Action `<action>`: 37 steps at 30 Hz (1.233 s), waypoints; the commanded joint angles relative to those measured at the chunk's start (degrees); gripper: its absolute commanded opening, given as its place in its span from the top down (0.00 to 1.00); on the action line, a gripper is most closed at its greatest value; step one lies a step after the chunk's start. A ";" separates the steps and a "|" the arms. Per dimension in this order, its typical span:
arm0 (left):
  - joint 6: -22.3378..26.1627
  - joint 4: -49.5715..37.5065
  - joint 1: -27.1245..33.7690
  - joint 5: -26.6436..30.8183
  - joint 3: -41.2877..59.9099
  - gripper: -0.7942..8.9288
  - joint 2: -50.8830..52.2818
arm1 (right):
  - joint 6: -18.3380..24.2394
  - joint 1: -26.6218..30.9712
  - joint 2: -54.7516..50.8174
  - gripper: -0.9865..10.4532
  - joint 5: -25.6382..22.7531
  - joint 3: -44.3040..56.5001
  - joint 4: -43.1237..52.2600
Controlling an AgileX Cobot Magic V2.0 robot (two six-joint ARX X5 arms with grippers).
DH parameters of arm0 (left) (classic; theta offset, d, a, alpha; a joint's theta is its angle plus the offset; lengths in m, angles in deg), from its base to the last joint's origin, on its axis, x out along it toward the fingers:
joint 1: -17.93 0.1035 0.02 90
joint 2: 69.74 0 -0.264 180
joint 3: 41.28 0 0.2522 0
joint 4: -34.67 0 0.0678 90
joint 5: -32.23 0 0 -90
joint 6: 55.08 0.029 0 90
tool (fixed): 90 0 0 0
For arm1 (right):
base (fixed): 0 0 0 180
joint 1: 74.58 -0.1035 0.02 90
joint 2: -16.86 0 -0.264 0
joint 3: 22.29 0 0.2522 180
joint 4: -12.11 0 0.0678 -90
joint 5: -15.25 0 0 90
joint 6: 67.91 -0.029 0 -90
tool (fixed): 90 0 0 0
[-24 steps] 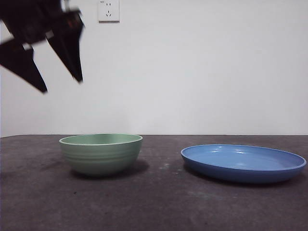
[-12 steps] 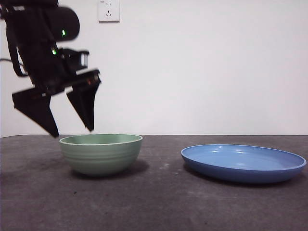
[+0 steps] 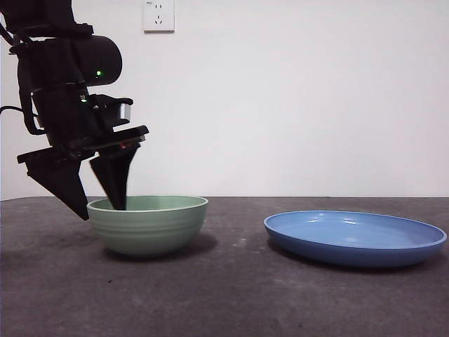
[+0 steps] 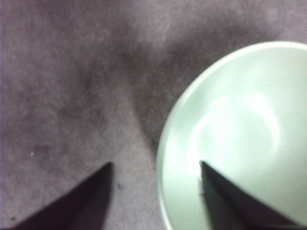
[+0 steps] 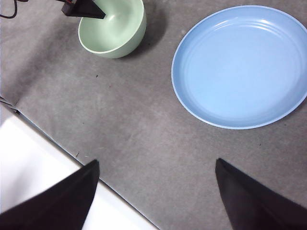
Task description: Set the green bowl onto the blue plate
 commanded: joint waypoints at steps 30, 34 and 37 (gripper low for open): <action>-5.11 -0.02 -3.37 -3.74 -7.02 0.90 4.42 | 0.24 -0.24 0.28 0.57 0.11 -1.18 0.39; -6.27 0.70 -6.62 -3.78 -11.72 0.90 4.42 | 0.22 -0.24 0.28 0.57 0.11 -1.18 0.39; -6.29 0.28 -9.62 -3.76 -13.86 0.90 4.35 | 0.22 -0.24 0.28 0.57 0.11 -1.18 0.39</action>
